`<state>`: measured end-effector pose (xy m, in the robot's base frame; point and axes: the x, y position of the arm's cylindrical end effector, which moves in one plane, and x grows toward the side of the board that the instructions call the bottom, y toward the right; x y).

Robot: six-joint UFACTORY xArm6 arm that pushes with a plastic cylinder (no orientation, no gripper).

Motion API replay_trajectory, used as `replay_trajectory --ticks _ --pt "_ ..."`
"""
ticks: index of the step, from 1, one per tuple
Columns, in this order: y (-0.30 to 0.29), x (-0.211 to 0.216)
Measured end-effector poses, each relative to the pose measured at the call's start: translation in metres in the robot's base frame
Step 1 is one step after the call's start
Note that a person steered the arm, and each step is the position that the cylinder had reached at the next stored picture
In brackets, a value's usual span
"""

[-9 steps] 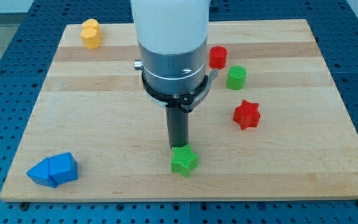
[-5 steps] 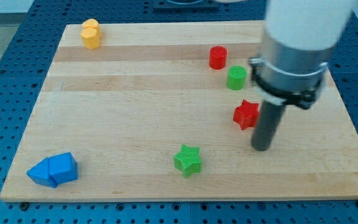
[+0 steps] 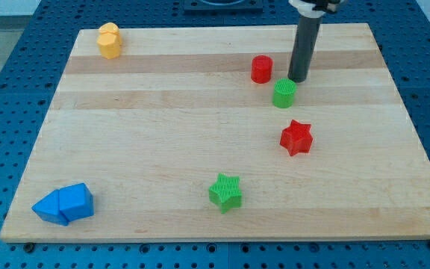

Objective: Push the green circle into the top left side of the green star

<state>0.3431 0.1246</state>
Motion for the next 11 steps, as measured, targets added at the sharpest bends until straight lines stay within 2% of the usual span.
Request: replay_trajectory --ticks 2,4,6,11 --pt "-0.001 0.043" --pt "-0.035 0.044" --pt "-0.035 0.075" --pt "-0.114 0.086"
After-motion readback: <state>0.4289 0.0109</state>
